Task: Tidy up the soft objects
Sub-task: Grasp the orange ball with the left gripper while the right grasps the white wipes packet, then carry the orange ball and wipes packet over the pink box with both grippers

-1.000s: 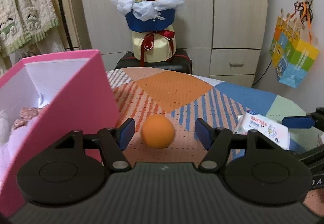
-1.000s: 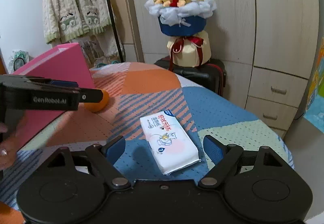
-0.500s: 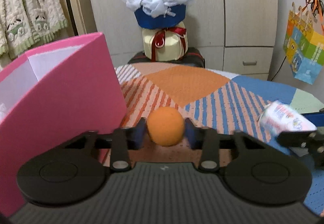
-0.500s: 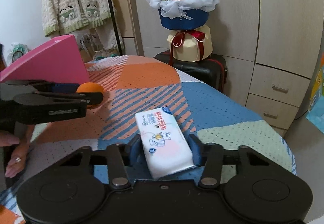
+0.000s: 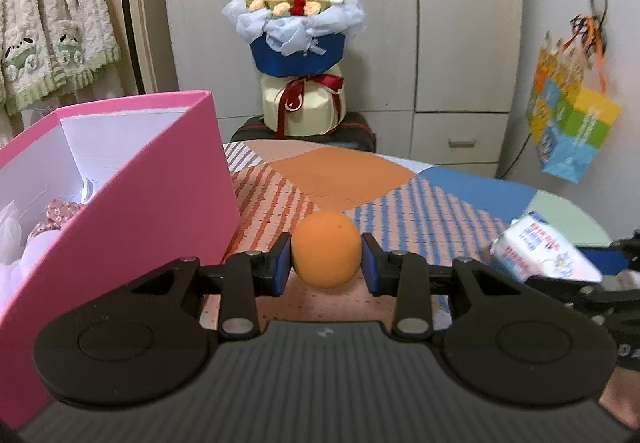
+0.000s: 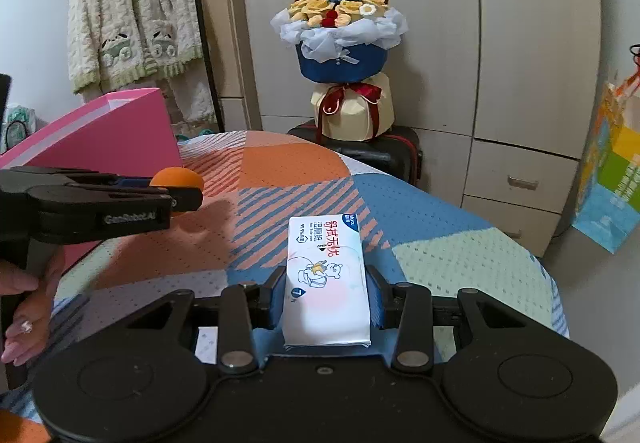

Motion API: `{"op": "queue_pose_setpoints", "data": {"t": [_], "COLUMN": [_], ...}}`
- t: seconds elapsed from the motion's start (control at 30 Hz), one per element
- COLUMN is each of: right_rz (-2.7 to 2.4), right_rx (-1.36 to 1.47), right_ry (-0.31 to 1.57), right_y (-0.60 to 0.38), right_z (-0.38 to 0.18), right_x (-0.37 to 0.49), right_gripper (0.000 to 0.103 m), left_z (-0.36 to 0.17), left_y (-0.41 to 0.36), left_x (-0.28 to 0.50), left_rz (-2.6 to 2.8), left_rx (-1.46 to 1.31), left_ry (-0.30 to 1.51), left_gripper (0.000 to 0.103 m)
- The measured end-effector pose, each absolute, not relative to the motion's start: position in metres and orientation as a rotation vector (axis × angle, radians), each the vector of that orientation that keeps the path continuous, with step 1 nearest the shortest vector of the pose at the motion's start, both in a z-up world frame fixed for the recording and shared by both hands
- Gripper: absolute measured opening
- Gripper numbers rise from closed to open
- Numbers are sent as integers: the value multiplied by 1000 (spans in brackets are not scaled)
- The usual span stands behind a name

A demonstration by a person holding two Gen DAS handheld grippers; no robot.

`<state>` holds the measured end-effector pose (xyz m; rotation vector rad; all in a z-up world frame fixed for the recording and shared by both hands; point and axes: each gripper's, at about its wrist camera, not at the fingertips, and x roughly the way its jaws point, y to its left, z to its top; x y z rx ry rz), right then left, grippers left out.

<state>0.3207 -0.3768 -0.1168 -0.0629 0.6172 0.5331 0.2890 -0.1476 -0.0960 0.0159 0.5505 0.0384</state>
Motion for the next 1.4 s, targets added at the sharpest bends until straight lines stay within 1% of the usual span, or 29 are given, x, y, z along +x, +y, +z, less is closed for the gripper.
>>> {"op": "queue_pose_setpoints", "data": {"t": [0.23,0.6,1.0,1.17,1.27,1.4], "right_rz": [475,409,358,344,328,344], "right_rx": [-102,-53,-117,-87,-48,-12], "right_ry": [641,666,706,695,706,720], "right_y": [-373,-377,-361,-353,-348,-340], "right_z": [-111,-103,-93,-90,-85,-78], "right_x": [293,238,177,146,128,102], "right_gripper": [45,45,45,45,45,45], "left_z": [-89,-76,-69,-68,-70,-73], "left_y": [-142,-126,-114,-108,-93,-77], "left_x": [257,197,144,111,101,84], "left_rz": [-58,-190,-307,-367,-395,-400], "left_rx": [-36,-122,-125,-79,-114,-98], "left_ry": [555,548,586,607,645,645], "left_gripper": [34,34,34,34,34,34]}}
